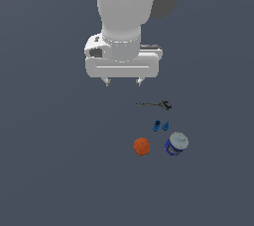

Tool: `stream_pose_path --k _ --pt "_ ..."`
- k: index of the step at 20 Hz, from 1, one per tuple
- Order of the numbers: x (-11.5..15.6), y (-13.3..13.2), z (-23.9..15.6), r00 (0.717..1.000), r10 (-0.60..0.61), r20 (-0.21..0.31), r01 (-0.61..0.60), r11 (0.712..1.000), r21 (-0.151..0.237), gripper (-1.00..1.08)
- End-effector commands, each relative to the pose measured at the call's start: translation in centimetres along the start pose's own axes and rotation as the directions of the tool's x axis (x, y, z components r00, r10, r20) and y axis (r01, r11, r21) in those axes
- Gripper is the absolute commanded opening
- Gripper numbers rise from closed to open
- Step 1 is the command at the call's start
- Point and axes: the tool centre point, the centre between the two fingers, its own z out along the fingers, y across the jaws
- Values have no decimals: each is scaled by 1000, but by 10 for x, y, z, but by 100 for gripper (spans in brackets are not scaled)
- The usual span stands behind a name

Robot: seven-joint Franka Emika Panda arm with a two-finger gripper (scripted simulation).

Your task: Pick up a designated object from a clutter of objects.

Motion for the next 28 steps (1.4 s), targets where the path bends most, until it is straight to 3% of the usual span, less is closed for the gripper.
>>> stream_pose_path --k 1,17,23,28 --pt "0 0 0 1000 0 0 0 1000 0 100" --pt "0 -22 3 998 -61 -9 61 998 -30 100" --pt "-2 -32 24 989 -150 -5 150 988 -41 100" --pt "-7 -45 54 962 -275 3 274 960 -54 100"
